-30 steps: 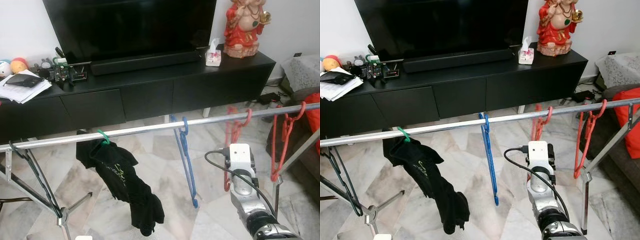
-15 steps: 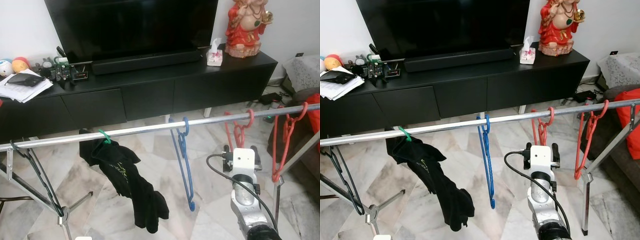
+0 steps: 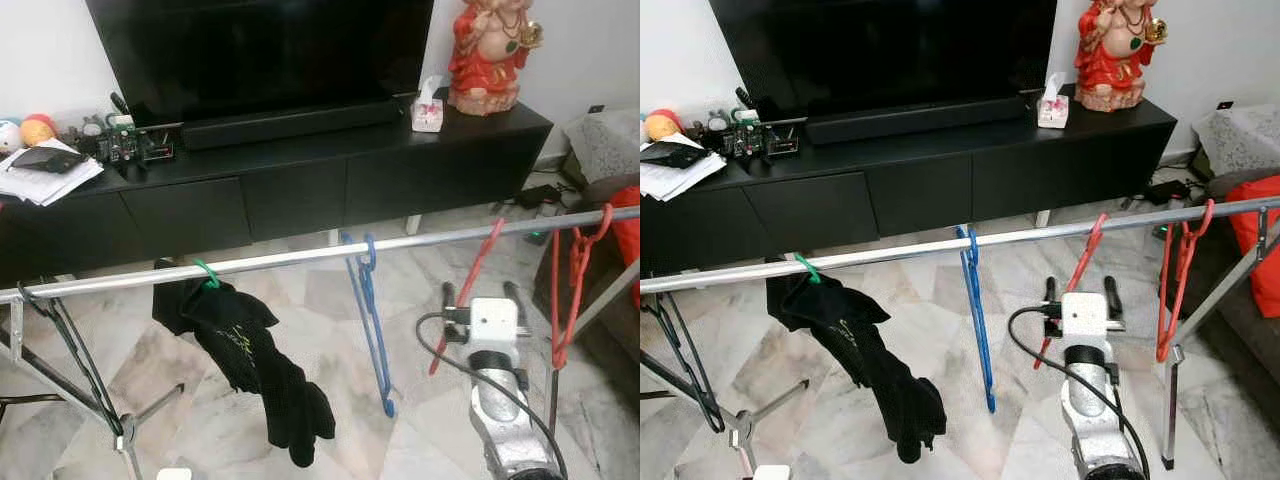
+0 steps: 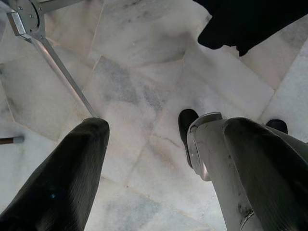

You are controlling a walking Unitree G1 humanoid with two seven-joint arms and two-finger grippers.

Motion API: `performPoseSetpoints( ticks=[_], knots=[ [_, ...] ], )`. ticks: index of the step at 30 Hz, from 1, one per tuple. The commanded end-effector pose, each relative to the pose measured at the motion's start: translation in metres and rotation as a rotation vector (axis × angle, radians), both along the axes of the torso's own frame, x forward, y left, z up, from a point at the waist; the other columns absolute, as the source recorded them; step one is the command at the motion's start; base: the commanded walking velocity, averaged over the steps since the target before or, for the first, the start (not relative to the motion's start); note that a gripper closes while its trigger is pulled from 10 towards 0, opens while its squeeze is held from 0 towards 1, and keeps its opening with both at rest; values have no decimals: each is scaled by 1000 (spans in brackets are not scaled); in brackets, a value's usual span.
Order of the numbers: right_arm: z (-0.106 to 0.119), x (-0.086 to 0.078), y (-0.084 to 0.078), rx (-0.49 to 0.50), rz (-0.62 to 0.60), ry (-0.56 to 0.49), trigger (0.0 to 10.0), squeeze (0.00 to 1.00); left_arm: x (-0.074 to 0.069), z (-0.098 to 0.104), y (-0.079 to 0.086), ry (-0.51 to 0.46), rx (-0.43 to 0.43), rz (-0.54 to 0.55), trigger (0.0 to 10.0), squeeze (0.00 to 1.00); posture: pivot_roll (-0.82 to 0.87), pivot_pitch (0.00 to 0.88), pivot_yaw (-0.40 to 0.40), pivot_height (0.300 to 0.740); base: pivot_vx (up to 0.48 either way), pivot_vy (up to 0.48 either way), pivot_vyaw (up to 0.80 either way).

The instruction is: Hang hanger

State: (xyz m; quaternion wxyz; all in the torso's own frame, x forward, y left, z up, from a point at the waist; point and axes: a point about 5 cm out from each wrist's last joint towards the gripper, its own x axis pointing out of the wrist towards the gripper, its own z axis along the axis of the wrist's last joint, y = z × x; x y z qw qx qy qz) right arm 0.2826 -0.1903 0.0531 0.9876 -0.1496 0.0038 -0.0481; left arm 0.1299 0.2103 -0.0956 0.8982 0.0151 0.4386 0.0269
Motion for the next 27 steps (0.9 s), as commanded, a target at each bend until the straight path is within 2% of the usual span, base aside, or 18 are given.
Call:
performPoseSetpoints(
  ticks=[1,13,14,16,17,18,19,27],
  knots=[
    [5,-2,3,-23,39,-19,10000,1000,-4,0,5,4,14,-7,10000,0,-91,0,31,740,0,0,0],
    [8,-8,-3,-27,14,-21,10000,1000,-6,-1,6,12,19,-12,10000,0,-97,0,35,740,0,0,0],
    [2,-10,2,-24,58,13,10000,467,-4,-1,2,13,18,-18,10000,0,-103,0,37,740,0,0,0],
    [-2,-11,6,-21,90,38,10000,467,-3,-1,-1,13,18,-23,10000,0,-103,0,37,740,0,0,0],
    [-7,-12,10,-8,114,77,10000,0,-1,-1,-3,14,18,-26,10000,0,-101,0,37,740,0,0,0],
    [-17,-13,11,-7,117,139,10000,0,0,-1,-4,18,18,-29,10000,0,-104,0,37,740,0,0,0],
    [-20,-13,11,-13,115,158,10000,0,0,-1,-4,19,18,-30,10000,0,-104,0,37,740,0,0,0],
    [-35,-16,15,-17,138,254,10000,0,0,-2,-6,33,18,-31,10000,0,-100,0,37,740,0,0,0]
  ],
)
